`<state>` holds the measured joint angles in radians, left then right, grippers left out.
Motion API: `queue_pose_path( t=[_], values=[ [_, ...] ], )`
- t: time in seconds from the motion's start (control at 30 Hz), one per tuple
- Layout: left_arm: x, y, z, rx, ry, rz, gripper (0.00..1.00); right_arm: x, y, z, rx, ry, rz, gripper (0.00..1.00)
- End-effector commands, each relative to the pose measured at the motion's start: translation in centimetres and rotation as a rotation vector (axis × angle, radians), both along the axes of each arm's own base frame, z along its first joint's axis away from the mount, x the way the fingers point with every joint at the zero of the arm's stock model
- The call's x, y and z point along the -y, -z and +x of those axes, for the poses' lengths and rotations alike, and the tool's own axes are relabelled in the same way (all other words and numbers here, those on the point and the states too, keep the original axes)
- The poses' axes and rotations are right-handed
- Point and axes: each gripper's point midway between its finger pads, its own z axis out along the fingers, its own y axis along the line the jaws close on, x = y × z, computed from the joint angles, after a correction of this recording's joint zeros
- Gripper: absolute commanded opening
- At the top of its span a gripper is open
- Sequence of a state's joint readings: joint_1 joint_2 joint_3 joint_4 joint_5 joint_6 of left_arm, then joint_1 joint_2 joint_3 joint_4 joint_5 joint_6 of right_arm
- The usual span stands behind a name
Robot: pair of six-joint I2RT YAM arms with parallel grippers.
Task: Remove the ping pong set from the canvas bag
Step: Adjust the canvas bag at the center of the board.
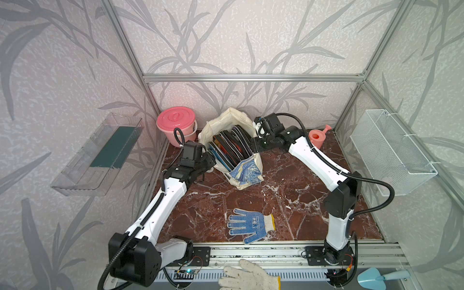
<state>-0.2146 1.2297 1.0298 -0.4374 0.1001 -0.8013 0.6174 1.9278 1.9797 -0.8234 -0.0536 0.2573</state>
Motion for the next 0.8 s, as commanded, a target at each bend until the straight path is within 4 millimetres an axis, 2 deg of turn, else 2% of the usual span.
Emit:
queue_pose_path(
  t=[0.0,0.07,0.13,0.17,0.23,0.27,0.53,0.63,0.7,0.73,0.77],
  values=[
    [0.0,-0.6,1.5,0.025,-0.007,-0.002,0.35,1.2,-0.6,-1.3,-0.009,-0.006,-0.003,0.56],
    [0.1,-0.5,2.2,0.025,-0.001,-0.006,0.22,1.4,-0.3,-1.6,-0.018,-0.007,-0.006,0.51],
    [0.1,-0.2,2.8,0.016,0.003,-0.012,0.0,1.4,0.1,-1.8,-0.028,-0.009,-0.006,0.42],
    [0.1,-0.3,3.1,0.015,0.005,-0.016,0.0,1.4,0.4,-1.9,-0.035,-0.011,-0.004,0.35],
    [-0.3,-0.4,3.7,0.019,-0.003,-0.008,0.0,1.3,0.9,-2.0,-0.052,-0.016,0.0,0.08],
    [-0.7,-0.7,3.9,0.028,-0.012,-0.002,0.0,1.2,1.1,-2.1,-0.06,-0.017,0.004,0.0],
    [-7.2,-3.3,6.8,0.082,-0.135,0.08,0.0,-0.6,3.0,-3.2,-0.113,-0.041,0.059,0.0],
    [-7.4,-3.2,7.6,0.074,-0.115,0.048,0.0,-1.3,3.9,-3.6,-0.126,-0.043,0.061,0.0],
    [-6.3,-2.9,7.6,0.072,-0.07,0.009,0.0,-1.4,4.4,-3.8,-0.14,-0.041,0.067,0.0],
    [-5.8,-2.7,7.5,0.069,-0.05,-0.014,0.15,-1.3,4.4,-3.9,-0.141,-0.041,0.074,0.0],
    [-5.4,-2.8,7.2,0.068,-0.041,-0.037,0.45,-1.3,4.4,-4.1,-0.14,-0.043,0.078,0.09]
  ],
)
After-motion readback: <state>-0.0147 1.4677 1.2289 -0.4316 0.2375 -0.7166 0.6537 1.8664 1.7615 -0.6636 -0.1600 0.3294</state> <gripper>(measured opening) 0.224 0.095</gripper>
